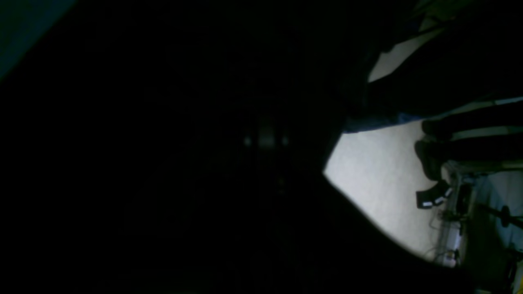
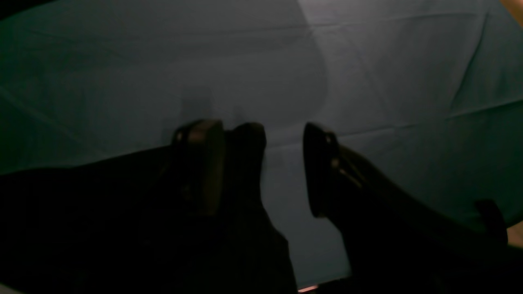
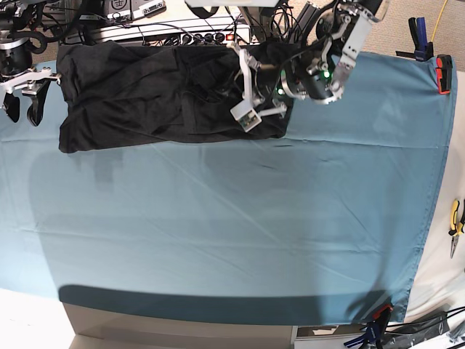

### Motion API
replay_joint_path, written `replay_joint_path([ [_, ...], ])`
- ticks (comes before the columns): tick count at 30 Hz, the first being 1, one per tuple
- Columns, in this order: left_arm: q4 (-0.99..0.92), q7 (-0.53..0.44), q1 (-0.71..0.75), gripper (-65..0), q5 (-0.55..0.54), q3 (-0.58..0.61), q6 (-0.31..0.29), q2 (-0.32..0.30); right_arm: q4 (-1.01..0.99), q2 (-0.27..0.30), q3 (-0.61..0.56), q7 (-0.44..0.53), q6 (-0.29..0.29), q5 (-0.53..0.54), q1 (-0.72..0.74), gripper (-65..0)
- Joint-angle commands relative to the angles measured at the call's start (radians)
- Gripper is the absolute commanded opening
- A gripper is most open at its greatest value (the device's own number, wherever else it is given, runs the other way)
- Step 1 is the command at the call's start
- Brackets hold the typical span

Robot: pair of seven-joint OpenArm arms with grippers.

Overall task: Fold the T-shirt properly
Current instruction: 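Slide the left gripper across the folded shirt toward the other end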

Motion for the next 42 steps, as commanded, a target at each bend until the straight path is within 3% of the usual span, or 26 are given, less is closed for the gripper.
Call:
replay_joint_path([
  [1,0.018,-0.018,0.0,-65.0,-0.029,0.005,-0.009,0.01,0.016,0.014,0.004,0.037,-0.003,0.014,-0.002,-33.6],
  [6,0.017,-0.018,0.024,-65.0,-0.032,0.07,-0.031,0.034,0.016,0.014,-0.005,0.041,-0.003,0.014,0.003,-33.6],
  [12,0.017,-0.018,0.034,-65.0,-0.028,0.256,-0.084,0.041,0.016,0.014,-0.089,0.042,-0.002,-0.008,0.003,-33.6],
  [18,0.019,-0.016,0.01,-65.0,0.052,0.344,-0.086,0.041,0.016,0.014,-0.159,0.051,-0.003,-0.077,0.003,-33.6],
  [20,0.03,-0.005,-0.01,-65.0,0.11,0.33,-0.052,0.041,0.016,0.014,-0.16,0.051,-0.003,-0.076,0.003,-33.6],
  [24,0.091,0.008,-0.041,-65.0,0.25,0.27,0.096,0.041,0.016,0.014,-0.16,0.051,-0.003,-0.076,0.003,-33.6],
  [26,0.138,0.005,-0.048,-65.0,0.288,0.228,0.128,0.039,0.016,0.014,-0.16,0.051,-0.003,-0.076,0.003,-33.6],
  [34,0.266,-0.036,-0.048,-65.0,0.303,0.07,0.153,0.006,0.016,0.014,-0.16,0.051,-0.003,-0.076,0.002,-33.6],
  [38,0.222,-0.059,-0.047,-65.0,0.377,0.059,0.154,-0.003,0.016,0.014,-0.16,0.053,-0.003,-0.076,0.003,-33.6],
  [42,0.15,-0.046,-0.047,-65.0,0.381,0.071,0.183,0.005,0.016,0.014,-0.16,0.055,-0.003,-0.076,0.003,-33.6],
])
